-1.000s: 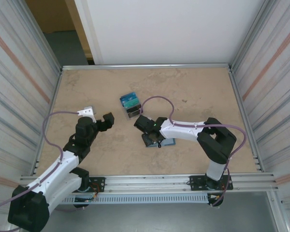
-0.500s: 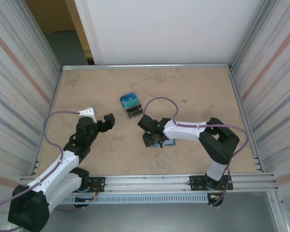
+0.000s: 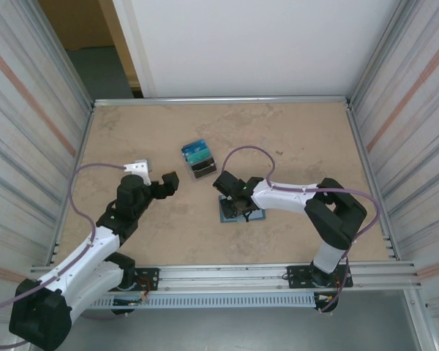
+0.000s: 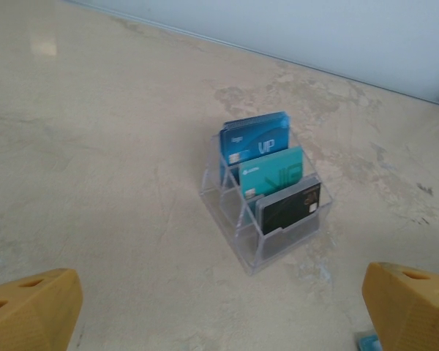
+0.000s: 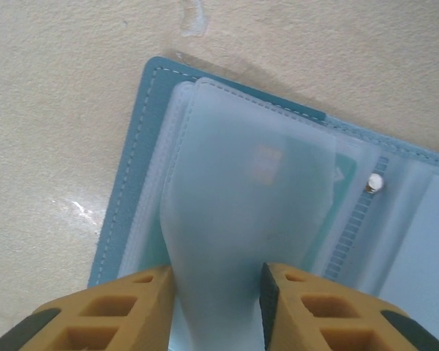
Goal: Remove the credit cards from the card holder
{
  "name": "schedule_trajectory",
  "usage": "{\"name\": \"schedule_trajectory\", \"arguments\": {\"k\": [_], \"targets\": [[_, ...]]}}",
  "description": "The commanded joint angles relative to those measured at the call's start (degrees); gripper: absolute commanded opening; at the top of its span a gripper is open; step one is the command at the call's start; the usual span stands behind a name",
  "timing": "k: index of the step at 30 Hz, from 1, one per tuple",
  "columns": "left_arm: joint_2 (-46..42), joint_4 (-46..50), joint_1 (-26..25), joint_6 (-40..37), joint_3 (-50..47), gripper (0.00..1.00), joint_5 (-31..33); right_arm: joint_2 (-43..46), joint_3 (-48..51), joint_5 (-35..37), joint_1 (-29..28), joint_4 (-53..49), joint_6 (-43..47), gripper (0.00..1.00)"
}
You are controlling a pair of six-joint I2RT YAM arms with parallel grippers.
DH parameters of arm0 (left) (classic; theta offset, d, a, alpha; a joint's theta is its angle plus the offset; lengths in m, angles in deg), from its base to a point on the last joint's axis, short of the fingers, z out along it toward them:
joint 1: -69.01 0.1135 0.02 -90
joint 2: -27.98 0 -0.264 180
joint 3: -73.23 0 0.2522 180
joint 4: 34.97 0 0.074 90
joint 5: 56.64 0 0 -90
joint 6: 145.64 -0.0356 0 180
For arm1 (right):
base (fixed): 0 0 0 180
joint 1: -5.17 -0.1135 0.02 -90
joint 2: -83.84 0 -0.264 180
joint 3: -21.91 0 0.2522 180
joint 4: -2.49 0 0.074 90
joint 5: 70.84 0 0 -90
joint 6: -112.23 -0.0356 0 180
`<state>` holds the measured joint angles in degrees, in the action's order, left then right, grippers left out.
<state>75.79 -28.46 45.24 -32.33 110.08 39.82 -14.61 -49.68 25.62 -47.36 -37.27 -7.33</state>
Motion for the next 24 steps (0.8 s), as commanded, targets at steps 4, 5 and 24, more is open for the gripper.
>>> {"name": "schedule_trajectory", "arguments": {"k": [4,5,24], "targets": [[0.4,-0.9,-3.1,-4.3,3.0,0.99,1.9,3.6,1.1,4.1,0.5,-4.5,-2.0,0.33],[0.6,-0.9,-3.6,-4.6,3.3,0.99,2.2,3.9,1.1,4.7,0.5,-4.7,-2.2,0.33],[8.8,-0.3,-13.5,-13.5,8.7,0.99,9.6,11.6,6.3,11.6,5.8,-8.5,-7.7,0.35]]}}
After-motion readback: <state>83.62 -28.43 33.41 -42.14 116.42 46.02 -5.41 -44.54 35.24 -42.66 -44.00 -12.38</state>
